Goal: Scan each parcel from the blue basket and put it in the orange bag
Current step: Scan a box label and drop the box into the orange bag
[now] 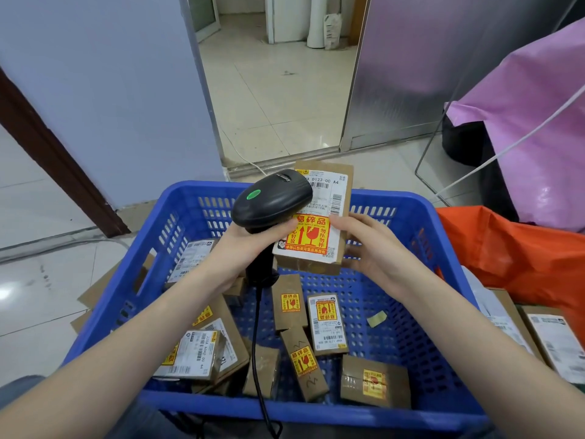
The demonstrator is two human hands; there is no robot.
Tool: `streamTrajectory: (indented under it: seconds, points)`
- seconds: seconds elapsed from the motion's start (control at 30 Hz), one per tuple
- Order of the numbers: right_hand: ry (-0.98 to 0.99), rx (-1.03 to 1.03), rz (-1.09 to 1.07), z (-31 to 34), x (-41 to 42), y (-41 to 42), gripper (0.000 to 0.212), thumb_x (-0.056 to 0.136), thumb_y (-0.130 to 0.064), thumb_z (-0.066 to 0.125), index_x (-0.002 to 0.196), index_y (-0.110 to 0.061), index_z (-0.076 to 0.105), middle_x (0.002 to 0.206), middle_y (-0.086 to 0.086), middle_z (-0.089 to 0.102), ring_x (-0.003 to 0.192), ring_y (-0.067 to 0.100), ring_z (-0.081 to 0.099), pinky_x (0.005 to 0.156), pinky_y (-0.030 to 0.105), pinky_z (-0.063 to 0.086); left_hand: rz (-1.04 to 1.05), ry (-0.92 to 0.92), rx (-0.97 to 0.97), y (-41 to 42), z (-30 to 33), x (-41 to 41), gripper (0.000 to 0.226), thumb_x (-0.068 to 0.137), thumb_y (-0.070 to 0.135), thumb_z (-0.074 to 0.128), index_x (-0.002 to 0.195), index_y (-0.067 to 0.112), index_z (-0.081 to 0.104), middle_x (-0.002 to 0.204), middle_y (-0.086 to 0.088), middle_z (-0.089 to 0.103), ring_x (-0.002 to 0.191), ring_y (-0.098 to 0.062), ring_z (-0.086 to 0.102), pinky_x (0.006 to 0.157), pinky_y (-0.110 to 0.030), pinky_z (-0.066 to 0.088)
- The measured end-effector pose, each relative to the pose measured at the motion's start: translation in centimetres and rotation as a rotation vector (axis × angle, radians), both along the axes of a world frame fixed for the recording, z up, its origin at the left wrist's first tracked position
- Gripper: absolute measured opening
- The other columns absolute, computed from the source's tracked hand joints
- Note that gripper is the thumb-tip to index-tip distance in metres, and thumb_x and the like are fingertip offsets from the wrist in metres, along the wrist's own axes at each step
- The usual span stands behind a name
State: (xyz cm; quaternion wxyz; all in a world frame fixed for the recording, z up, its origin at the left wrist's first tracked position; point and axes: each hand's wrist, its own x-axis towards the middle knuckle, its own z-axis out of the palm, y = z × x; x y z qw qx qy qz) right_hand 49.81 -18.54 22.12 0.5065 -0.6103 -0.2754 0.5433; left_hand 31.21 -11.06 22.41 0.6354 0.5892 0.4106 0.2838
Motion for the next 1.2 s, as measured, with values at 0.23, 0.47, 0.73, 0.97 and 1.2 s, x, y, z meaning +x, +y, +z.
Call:
streamTrajectory:
  seconds: [0.23,0.47,0.73,0.97,1.2]
  points:
    - [-0.245,0.075,-0.176,0.7,-0.1,-0.3,0.062,0.079,-0.017,0.075,0.126,-0.021,0.036,0.105,-0.006,0.06,0.097,0.015,0.064,0.091,0.04,0.052,0.133,0.089,0.064,1.2,0.2,-0.1,0.022,0.081,0.036,0.069,0.101,0.027,0.064,0.081,0.002,0.07,0.078,-0.014,0.066,0.076,-0.029,0.053]
    - [-0.365,0.141,-0.213,0.6,-0.1,-0.6,0.062,0.08,-0.016,0.075,0.12,-0.024,0.028,0.093,-0.023,0.044,0.08,-0.005,0.051,0.065,0.014,0.044,0.018,0.13,0.134,0.8,0.5,-0.1,0.012,0.08,0.032,0.071,0.089,0.025,0.065,0.061,0.0,0.061,0.061,-0.01,0.059,0.065,-0.024,0.05]
    - [-0.388,0.136,-0.253,0.6,0.1,-0.6,0.063,0.081,-0.016,0.074,0.123,-0.021,0.027,0.115,-0.008,0.044,0.082,0.001,0.049,0.064,0.013,0.045,-0.033,0.175,0.167,0.5,0.7,-0.1,0.011,0.082,0.029,0.069,0.082,0.02,0.065,0.054,0.001,0.06,0.053,-0.01,0.057,0.055,-0.019,0.049]
    - [-0.394,0.137,-0.257,0.4,0.0,-0.5,0.062,0.08,-0.017,0.075,0.119,-0.023,0.026,0.116,-0.007,0.043,0.097,0.009,0.049,0.066,0.013,0.044,-0.024,0.191,0.182,0.4,0.7,0.0,0.01,0.084,0.027,0.068,0.086,0.018,0.064,0.051,0.002,0.059,0.051,-0.008,0.056,0.052,-0.016,0.048]
    - [-0.406,0.124,-0.253,0.5,-0.1,-0.5,0.062,0.079,-0.017,0.076,0.117,-0.023,0.027,0.114,-0.007,0.045,0.084,0.002,0.05,0.066,0.013,0.045,0.002,0.129,0.128,0.2,1.0,0.1,0.009,0.086,0.017,0.067,0.079,0.014,0.061,0.05,0.002,0.055,0.044,-0.008,0.052,0.048,-0.018,0.046]
